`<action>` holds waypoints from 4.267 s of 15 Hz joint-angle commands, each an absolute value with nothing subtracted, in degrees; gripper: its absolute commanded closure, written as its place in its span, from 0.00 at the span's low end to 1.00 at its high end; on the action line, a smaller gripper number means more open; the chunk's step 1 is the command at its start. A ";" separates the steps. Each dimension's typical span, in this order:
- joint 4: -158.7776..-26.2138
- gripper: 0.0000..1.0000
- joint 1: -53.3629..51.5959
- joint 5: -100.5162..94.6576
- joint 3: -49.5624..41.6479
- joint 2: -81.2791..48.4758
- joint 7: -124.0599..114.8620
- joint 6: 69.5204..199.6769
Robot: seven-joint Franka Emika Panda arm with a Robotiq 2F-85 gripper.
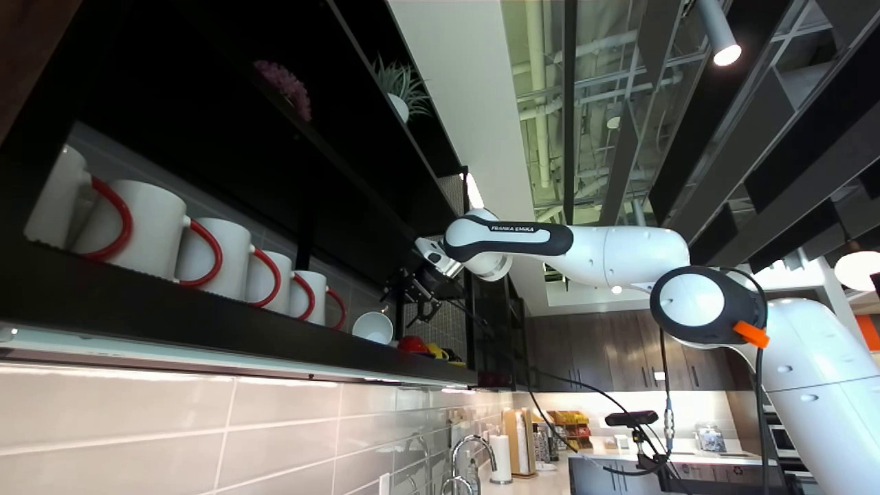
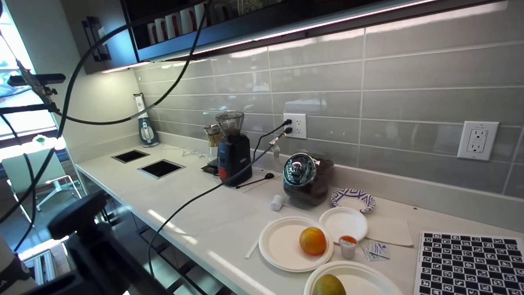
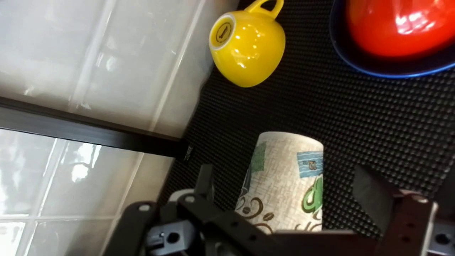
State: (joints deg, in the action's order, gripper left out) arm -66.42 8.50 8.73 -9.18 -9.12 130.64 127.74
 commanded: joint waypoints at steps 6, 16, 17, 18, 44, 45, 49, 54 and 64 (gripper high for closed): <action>-64.83 0.00 7.85 7.17 -10.39 -12.95 120.30 135.87; -70.39 0.00 4.50 -2.49 -10.90 -9.58 99.41 143.58; -72.12 0.00 4.21 -2.54 -10.86 -8.84 97.56 146.31; -73.69 0.00 4.02 -2.42 -10.80 -8.20 96.22 148.54; -75.15 0.00 7.74 3.76 -8.16 -5.48 114.61 129.97; -74.60 0.00 8.04 4.37 -8.32 -5.69 115.95 129.18; -73.03 0.00 8.96 6.74 -8.69 -6.67 120.41 128.82; -71.29 0.00 9.57 10.92 -8.47 -8.59 126.48 128.21; -64.15 0.00 10.66 13.56 -8.33 -13.46 133.90 123.29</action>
